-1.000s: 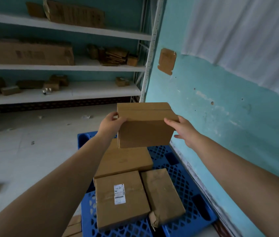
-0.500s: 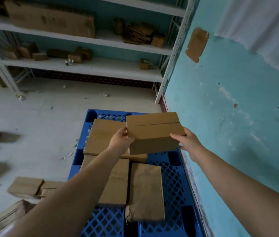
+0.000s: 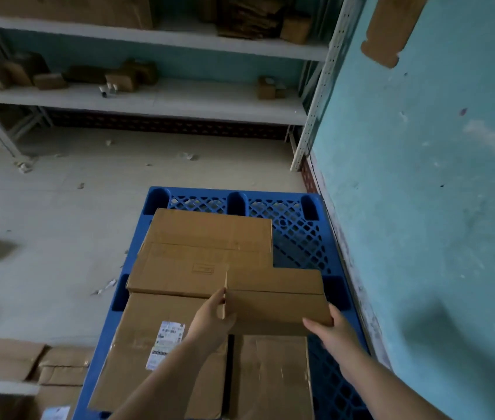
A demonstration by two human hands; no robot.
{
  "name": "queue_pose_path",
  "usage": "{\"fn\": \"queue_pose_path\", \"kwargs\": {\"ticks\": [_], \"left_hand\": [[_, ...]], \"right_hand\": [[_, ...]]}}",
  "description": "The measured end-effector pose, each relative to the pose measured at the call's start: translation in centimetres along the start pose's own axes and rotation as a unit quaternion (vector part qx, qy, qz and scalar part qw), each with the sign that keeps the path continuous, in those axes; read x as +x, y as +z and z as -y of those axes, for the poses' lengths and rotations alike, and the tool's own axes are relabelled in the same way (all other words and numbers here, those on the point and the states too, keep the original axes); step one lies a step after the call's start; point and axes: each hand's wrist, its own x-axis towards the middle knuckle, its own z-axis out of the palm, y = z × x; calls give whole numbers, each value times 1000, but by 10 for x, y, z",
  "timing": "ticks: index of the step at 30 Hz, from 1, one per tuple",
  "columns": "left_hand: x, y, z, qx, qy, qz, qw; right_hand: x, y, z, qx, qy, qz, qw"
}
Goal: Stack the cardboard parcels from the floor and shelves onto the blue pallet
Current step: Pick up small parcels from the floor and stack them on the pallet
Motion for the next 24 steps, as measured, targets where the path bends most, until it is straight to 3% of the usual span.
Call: {"fn": "queue_pose_path", "kwargs": {"ticks": [5, 10, 13, 19, 24], "left_hand": [[90, 54, 72, -6, -30, 21, 999], [137, 102, 144, -69, -129, 52, 988], [153, 124, 176, -95, -153, 33, 983], [188, 119, 164, -157, -105, -4, 982], [186, 93, 134, -107, -74, -15, 991]], "right_hand": [[90, 23, -79, -3, 29, -16, 999], [150, 55, -155, -24, 146, -50, 988], [173, 67, -176, -29, 197, -63, 978], [209, 73, -172, -13, 106, -78, 991], [209, 72, -125, -76, 72, -71, 992]]}}
